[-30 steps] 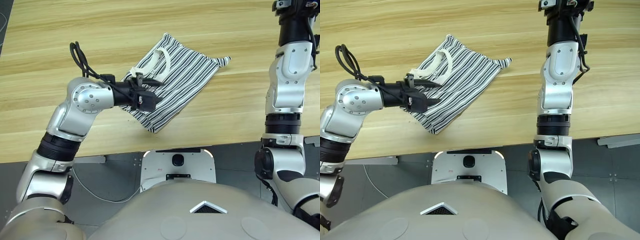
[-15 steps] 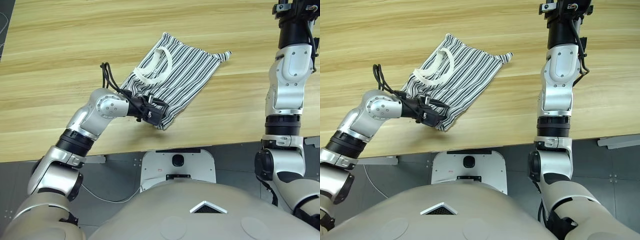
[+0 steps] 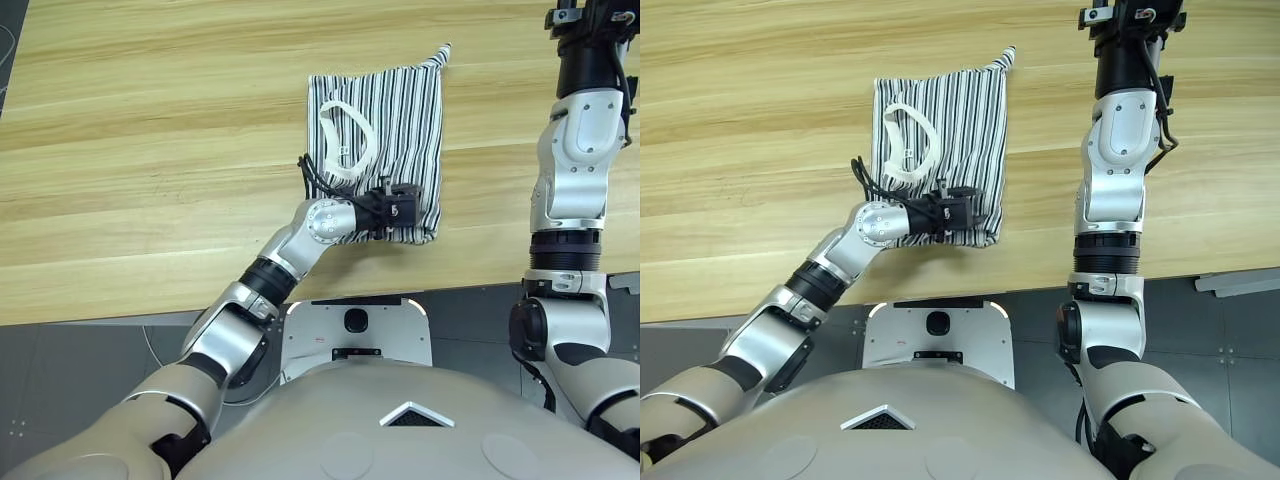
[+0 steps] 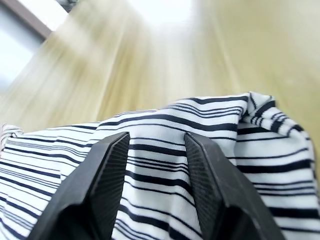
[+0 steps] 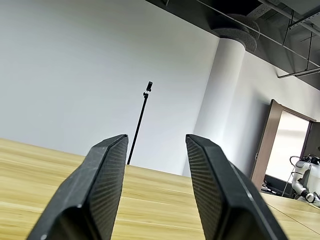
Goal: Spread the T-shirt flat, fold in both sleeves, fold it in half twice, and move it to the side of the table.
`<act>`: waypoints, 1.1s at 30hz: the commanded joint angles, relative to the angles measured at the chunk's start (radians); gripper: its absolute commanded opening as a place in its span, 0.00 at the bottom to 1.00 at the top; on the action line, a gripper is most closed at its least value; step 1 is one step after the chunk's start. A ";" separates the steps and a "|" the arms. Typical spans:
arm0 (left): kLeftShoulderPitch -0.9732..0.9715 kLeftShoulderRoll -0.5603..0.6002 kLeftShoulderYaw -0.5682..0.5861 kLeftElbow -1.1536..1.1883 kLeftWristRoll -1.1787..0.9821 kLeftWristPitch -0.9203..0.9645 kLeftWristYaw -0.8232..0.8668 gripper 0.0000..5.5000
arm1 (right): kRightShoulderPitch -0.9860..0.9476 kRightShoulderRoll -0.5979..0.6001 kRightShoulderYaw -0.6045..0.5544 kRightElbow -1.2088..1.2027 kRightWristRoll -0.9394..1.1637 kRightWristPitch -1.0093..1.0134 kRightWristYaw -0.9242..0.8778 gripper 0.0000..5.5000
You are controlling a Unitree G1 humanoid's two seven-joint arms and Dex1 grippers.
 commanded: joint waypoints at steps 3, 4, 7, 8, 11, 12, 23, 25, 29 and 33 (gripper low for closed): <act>0.003 -0.037 0.105 -0.207 -0.095 0.076 0.035 0.37 | -0.010 0.000 0.003 0.009 -0.006 -0.012 -0.007 0.39; 0.009 -0.032 0.129 -0.252 -0.125 0.099 0.025 0.37 | -0.009 0.000 0.002 0.009 -0.006 -0.013 -0.008 0.39; 0.026 -0.023 0.177 -0.357 -0.218 0.171 -0.014 0.37 | -0.010 -0.001 0.002 0.013 -0.007 -0.015 -0.011 0.39; 0.029 -0.022 0.193 -0.373 -0.256 0.200 -0.034 0.37 | -0.010 -0.001 0.002 0.015 -0.006 -0.017 -0.010 0.39; 0.015 0.007 0.230 -0.345 -0.294 0.228 -0.049 0.37 | -0.011 0.000 0.003 0.015 -0.005 -0.019 -0.009 0.39; 0.010 0.023 0.238 -0.331 -0.292 0.228 -0.051 0.37 | -0.011 0.000 0.003 0.015 -0.005 -0.019 -0.009 0.39; 0.035 0.337 0.285 -0.115 -0.220 0.097 -0.148 0.37 | -0.024 0.011 0.010 0.074 -0.009 -0.054 -0.021 0.39; 0.043 0.390 0.280 -0.097 -0.205 0.075 -0.181 0.37 | -0.027 0.013 0.011 0.079 -0.010 -0.058 -0.024 0.39; 0.027 0.469 0.294 -0.046 -0.178 0.032 -0.204 0.37 | -0.030 0.017 0.014 0.086 -0.009 -0.065 -0.026 0.39; -0.026 0.462 0.369 -0.049 -0.216 0.010 -0.136 0.37 | -0.029 0.017 0.013 0.092 -0.008 -0.071 -0.026 0.39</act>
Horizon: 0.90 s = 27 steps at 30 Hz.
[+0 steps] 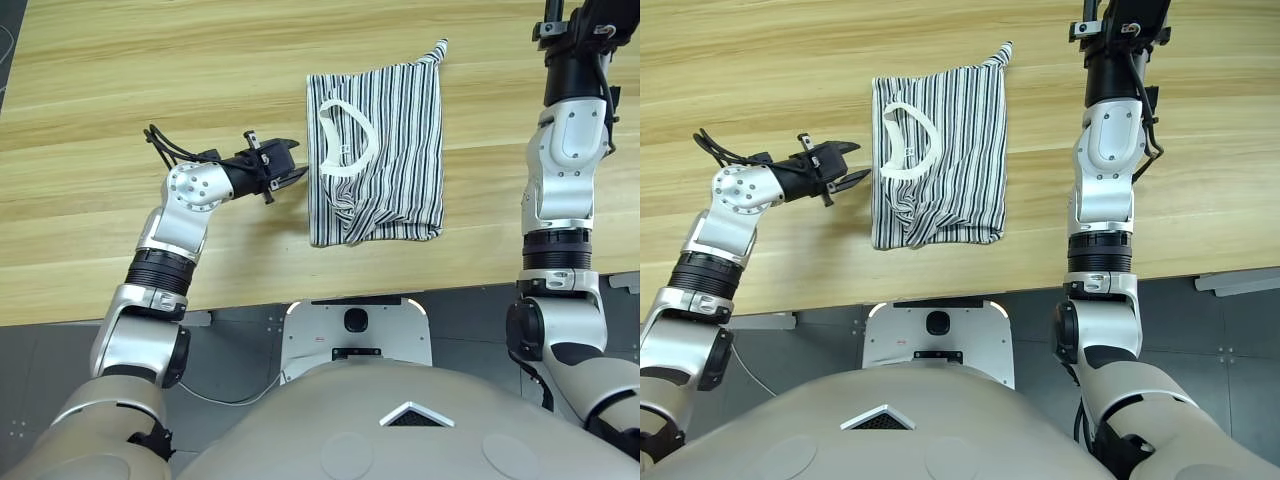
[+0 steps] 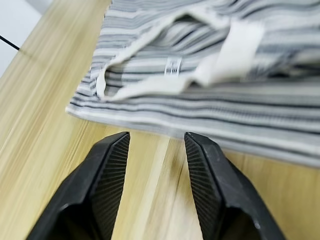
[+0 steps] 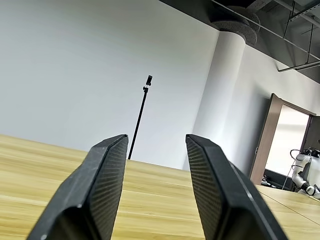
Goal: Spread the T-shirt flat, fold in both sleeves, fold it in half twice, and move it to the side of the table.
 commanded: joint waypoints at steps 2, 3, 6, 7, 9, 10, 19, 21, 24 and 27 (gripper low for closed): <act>-0.064 -0.016 0.084 -0.041 -0.041 -0.033 0.070 0.37 | -0.023 0.002 0.004 0.015 -0.003 -0.011 -0.001 0.39; -0.064 -0.026 0.097 -0.065 -0.062 -0.050 0.074 0.37 | -0.023 0.001 0.004 0.015 -0.003 -0.012 -0.001 0.39; -0.009 -0.064 0.100 -0.229 -0.191 -0.058 0.001 0.37 | -0.022 0.001 0.003 0.015 -0.003 -0.013 -0.002 0.39; 0.022 -0.062 0.076 -0.284 -0.208 -0.048 -0.033 0.37 | -0.022 0.001 0.003 0.015 -0.003 -0.013 -0.002 0.39; 0.072 -0.049 0.021 -0.353 -0.195 -0.025 -0.082 0.37 | -0.021 0.002 0.004 0.016 -0.004 -0.015 -0.003 0.39; 0.088 -0.042 -0.008 -0.367 -0.173 -0.018 -0.102 0.37 | -0.021 0.003 0.004 0.016 -0.005 -0.016 -0.004 0.39; 0.091 -0.030 -0.107 -0.322 -0.017 0.011 -0.110 0.37 | -0.016 0.009 0.007 0.019 -0.007 -0.021 -0.005 0.39; 0.073 -0.045 -0.113 -0.292 0.026 0.013 -0.075 0.37 | -0.016 0.011 0.009 0.022 -0.007 -0.023 -0.004 0.39; 0.062 -0.051 -0.125 -0.265 0.075 0.009 -0.055 0.37 | -0.018 0.013 0.010 0.022 -0.007 -0.025 -0.004 0.39; 0.053 -0.035 -0.153 -0.220 0.146 -0.002 -0.033 0.37 | -0.018 0.013 0.009 0.019 -0.006 -0.028 -0.004 0.39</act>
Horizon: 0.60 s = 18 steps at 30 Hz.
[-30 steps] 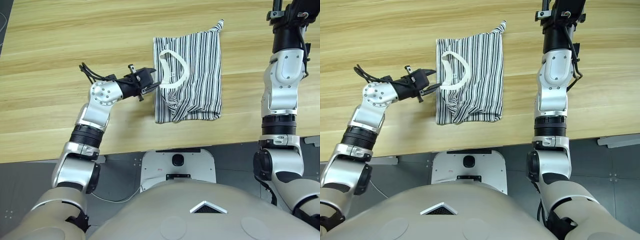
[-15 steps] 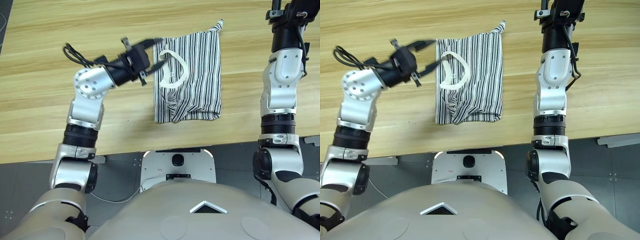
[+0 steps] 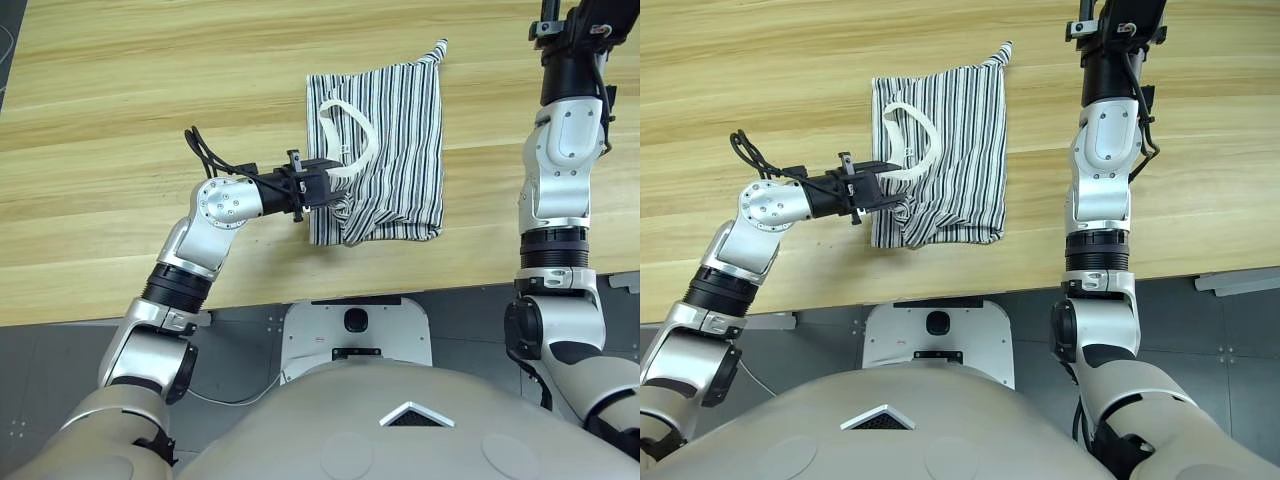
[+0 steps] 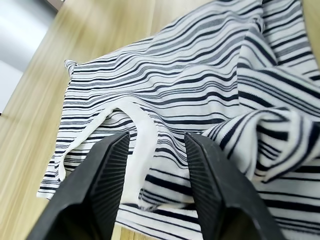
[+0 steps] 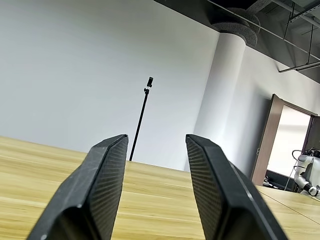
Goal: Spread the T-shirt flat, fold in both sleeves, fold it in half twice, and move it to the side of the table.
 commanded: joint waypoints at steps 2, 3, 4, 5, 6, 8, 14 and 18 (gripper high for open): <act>-0.026 0.029 -0.043 0.077 0.116 -0.020 0.028 0.37 | -0.013 0.004 0.006 -0.001 -0.003 -0.010 -0.001 0.39; -0.026 0.039 -0.051 0.094 0.132 -0.028 0.025 0.37 | -0.013 0.005 0.006 -0.003 -0.002 -0.010 -0.001 0.39; -0.025 0.048 -0.059 0.109 0.148 -0.037 0.024 0.37 | -0.012 0.006 0.006 -0.004 -0.001 -0.010 -0.001 0.39; -0.026 0.060 -0.066 0.125 0.166 -0.044 0.024 0.37 | -0.012 0.006 0.006 -0.005 -0.001 -0.010 0.000 0.39; -0.028 0.070 -0.071 0.138 0.180 -0.051 0.024 0.37 | -0.013 0.006 0.007 -0.005 0.000 -0.010 0.000 0.39; -0.032 0.083 -0.068 0.154 0.187 -0.062 0.030 0.37 | -0.013 0.005 0.007 -0.005 0.000 -0.010 0.001 0.39; -0.047 0.080 0.017 0.122 0.065 -0.061 0.027 0.37 | -0.014 -0.008 0.019 -0.001 -0.006 -0.007 0.022 0.39; -0.058 0.062 0.119 0.091 -0.049 -0.042 0.051 0.37 | 0.003 -0.078 0.057 -0.009 -0.055 -0.006 0.094 0.39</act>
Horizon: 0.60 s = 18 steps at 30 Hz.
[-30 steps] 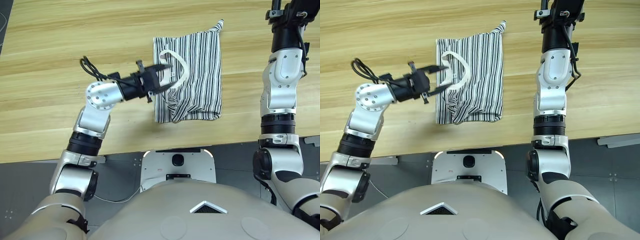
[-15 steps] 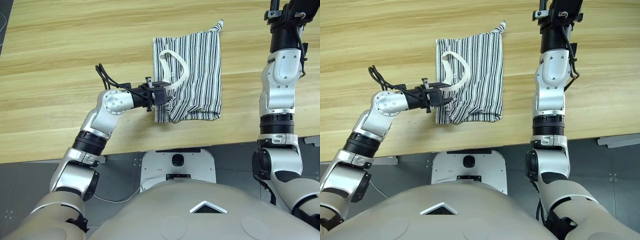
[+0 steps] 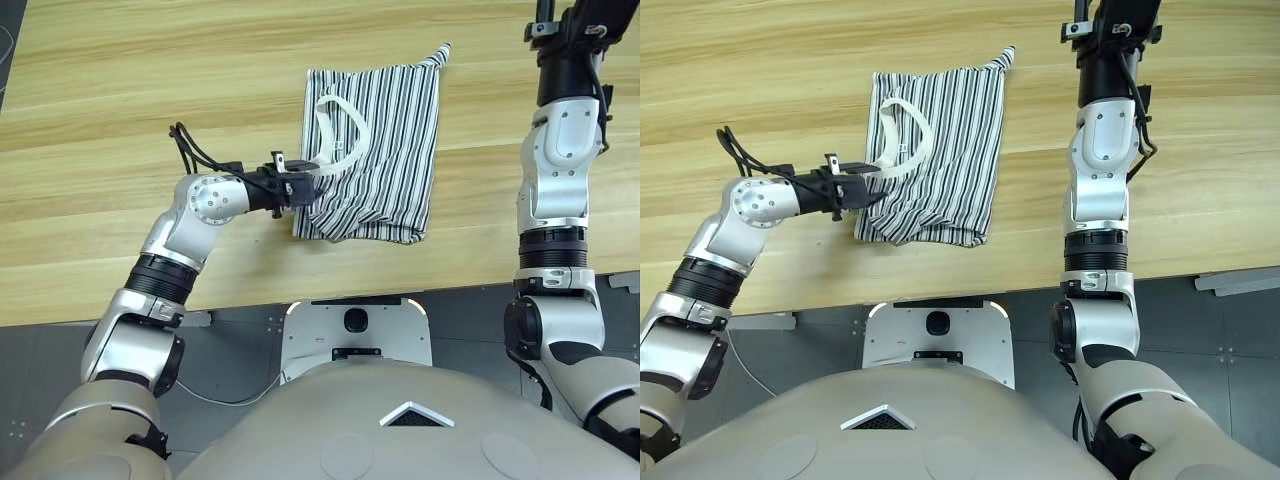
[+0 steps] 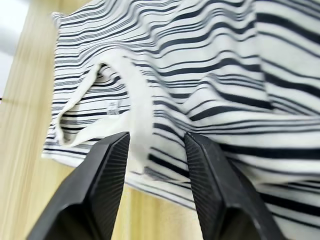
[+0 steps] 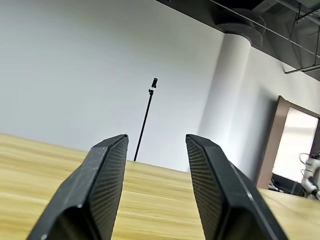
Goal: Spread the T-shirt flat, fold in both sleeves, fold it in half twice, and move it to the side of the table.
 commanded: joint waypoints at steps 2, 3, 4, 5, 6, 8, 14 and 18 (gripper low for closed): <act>-0.001 -0.037 0.137 -0.094 -0.203 0.067 -0.010 0.37 | 0.041 -0.129 0.092 -0.004 -0.097 -0.035 0.142 0.39; 0.005 -0.050 0.157 -0.120 -0.251 0.091 -0.018 0.37 | 0.061 -0.157 0.120 0.000 -0.121 -0.054 0.176 0.39; 0.011 -0.059 0.177 -0.147 -0.297 0.115 -0.024 0.37 | 0.089 -0.191 0.148 -0.001 -0.143 -0.077 0.215 0.39; 0.014 -0.061 0.199 -0.168 -0.329 0.134 -0.022 0.37 | 0.124 -0.229 0.173 -0.006 -0.154 -0.102 0.264 0.39; 0.013 -0.053 0.220 -0.175 -0.337 0.120 -0.013 0.37 | 0.155 -0.267 0.194 -0.011 -0.163 -0.128 0.311 0.39; 0.007 -0.015 0.245 -0.164 -0.297 0.050 0.013 0.37 | 0.198 -0.340 0.219 -0.003 -0.187 -0.179 0.371 0.39; -0.006 0.206 0.171 0.014 -0.030 -0.390 0.003 0.42 | 0.237 -0.538 0.285 0.094 -0.410 -0.410 0.328 0.44; -0.001 0.284 0.080 0.154 0.121 -0.698 0.029 0.56 | 0.218 -0.621 0.366 0.167 -0.607 -0.576 0.233 0.59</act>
